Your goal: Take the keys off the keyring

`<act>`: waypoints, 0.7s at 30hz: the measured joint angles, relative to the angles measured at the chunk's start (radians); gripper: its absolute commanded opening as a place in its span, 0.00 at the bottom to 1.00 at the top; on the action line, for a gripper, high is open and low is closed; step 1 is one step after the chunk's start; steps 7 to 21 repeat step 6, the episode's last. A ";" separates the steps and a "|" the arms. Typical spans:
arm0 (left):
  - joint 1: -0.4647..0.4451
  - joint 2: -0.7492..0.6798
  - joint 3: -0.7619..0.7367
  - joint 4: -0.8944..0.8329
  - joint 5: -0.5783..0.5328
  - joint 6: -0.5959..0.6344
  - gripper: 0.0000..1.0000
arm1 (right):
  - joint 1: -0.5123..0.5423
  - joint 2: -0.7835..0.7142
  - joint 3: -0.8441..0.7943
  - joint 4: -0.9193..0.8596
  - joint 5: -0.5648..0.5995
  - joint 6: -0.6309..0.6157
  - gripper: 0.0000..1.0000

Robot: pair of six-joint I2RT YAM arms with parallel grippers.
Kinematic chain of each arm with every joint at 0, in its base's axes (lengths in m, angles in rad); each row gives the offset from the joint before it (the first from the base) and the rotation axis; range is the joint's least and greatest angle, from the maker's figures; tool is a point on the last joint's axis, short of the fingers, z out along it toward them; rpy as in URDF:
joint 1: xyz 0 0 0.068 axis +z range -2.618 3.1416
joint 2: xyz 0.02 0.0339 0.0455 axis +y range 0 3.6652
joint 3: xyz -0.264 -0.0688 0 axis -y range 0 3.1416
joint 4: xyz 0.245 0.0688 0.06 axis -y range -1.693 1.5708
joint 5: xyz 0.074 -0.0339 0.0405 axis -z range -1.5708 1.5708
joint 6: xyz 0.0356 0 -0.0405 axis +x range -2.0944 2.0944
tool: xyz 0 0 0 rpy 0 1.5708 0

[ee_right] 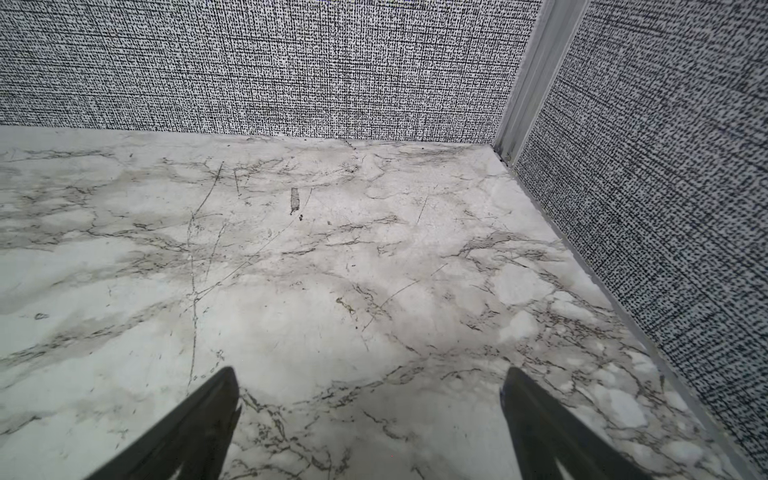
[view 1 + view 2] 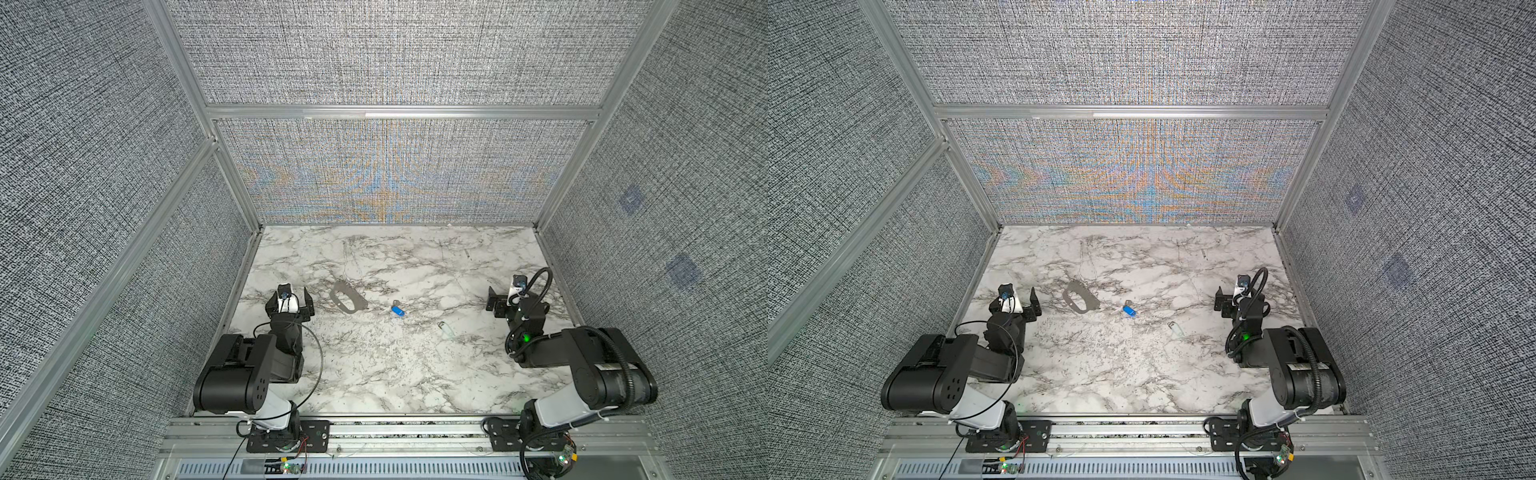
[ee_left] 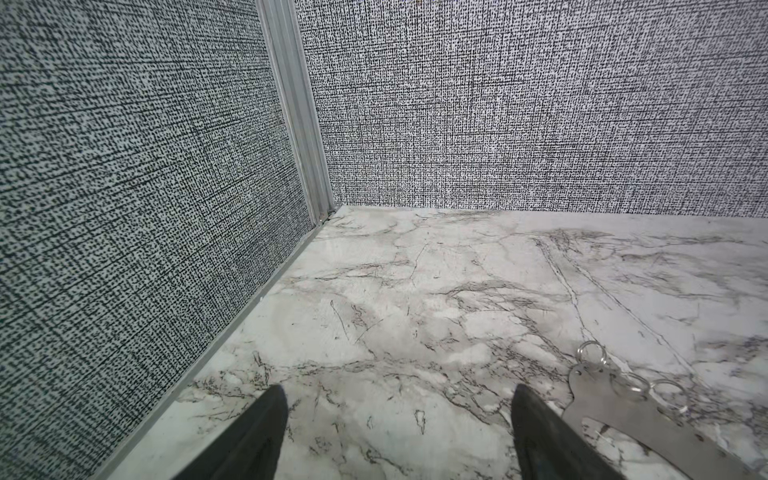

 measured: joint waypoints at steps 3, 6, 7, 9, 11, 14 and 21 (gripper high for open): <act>0.000 0.000 0.000 0.000 0.000 0.003 0.86 | -0.002 0.001 0.003 -0.015 -0.003 0.000 0.99; 0.000 0.000 0.000 0.000 0.000 0.003 0.98 | -0.008 -0.002 0.003 -0.027 -0.009 0.003 0.99; 0.000 0.000 0.000 0.000 0.000 0.003 0.98 | -0.008 -0.002 0.003 -0.027 -0.009 0.003 0.99; 0.000 0.000 0.000 0.000 0.000 0.003 0.98 | -0.008 -0.002 0.003 -0.027 -0.009 0.003 0.99; 0.000 0.000 0.000 0.000 0.000 0.003 0.98 | -0.008 -0.002 0.003 -0.027 -0.009 0.003 0.99; 0.000 0.000 0.000 0.000 0.000 0.003 0.98 | -0.008 -0.002 0.003 -0.027 -0.009 0.003 0.99; 0.000 0.000 0.000 0.000 0.000 0.003 0.98 | -0.008 -0.002 0.003 -0.027 -0.009 0.003 0.99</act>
